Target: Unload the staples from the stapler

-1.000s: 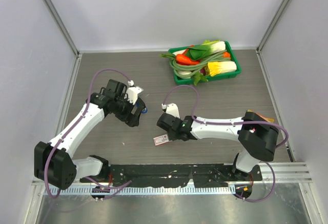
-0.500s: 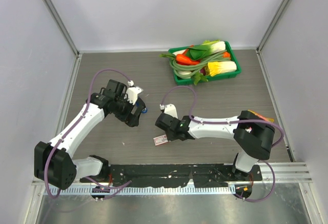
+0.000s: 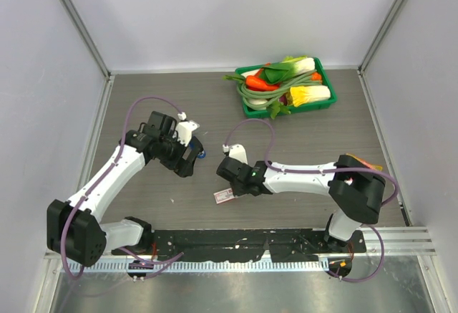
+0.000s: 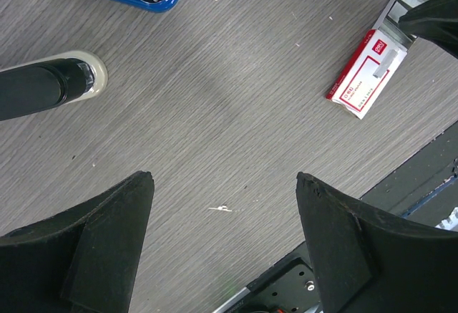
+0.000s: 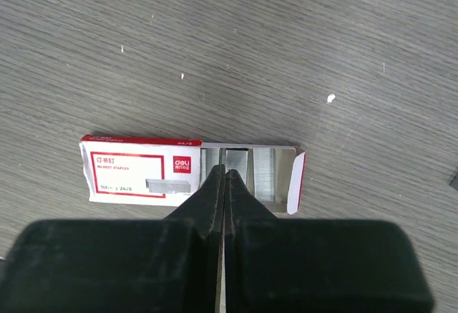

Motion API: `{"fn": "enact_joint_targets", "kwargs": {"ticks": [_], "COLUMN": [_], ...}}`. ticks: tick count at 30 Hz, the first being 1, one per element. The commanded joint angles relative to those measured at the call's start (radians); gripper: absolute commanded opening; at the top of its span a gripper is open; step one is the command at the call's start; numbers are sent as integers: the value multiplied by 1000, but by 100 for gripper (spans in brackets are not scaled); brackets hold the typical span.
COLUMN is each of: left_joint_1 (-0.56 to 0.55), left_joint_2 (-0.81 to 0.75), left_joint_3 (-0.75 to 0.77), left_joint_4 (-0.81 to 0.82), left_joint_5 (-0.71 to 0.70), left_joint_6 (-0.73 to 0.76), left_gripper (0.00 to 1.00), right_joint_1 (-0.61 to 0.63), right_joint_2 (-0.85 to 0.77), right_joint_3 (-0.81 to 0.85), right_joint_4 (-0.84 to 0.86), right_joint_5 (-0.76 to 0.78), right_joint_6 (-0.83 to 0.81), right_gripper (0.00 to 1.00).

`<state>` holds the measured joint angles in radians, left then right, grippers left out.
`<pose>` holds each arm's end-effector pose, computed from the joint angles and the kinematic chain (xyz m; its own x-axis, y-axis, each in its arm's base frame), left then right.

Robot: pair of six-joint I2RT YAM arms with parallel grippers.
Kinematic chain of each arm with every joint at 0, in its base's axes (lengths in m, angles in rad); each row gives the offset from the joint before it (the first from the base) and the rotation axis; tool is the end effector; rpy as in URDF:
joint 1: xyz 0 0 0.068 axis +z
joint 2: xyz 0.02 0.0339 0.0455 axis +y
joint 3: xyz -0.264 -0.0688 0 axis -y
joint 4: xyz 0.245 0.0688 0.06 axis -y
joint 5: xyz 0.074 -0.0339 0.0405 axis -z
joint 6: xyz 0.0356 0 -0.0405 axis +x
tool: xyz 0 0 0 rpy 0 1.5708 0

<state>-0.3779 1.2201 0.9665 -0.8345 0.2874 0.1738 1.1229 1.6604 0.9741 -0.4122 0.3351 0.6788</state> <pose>0.2116 -0.0949 0.2623 -0.7285 0.4676 -0.5006 0.6113 0.7736 -0.1670 0.1492 0.2835 0.1718 -0.7939 -0.2833 -0.5380 -0.3700 0.9273 0.0577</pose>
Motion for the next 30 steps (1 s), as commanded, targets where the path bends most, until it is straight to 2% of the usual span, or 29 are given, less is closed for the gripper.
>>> {"fn": "enact_joint_targets", "kwargs": {"ticks": [1,30], "left_joint_1": [-4,-3], "left_joint_2": [-30,-14], "left_joint_3": [8,17], "left_joint_4": [14,12], "left_joint_5": [-4,-1], "left_joint_6": [20,20], "left_gripper": [84,84], "right_joint_1": [2,-60], "right_joint_2": [-92,-119], "right_joint_3": [37,-115], "right_joint_4": [-7,16], "right_joint_5": [33,21], "right_joint_6": [-7,22], "right_gripper": [1,1]}}
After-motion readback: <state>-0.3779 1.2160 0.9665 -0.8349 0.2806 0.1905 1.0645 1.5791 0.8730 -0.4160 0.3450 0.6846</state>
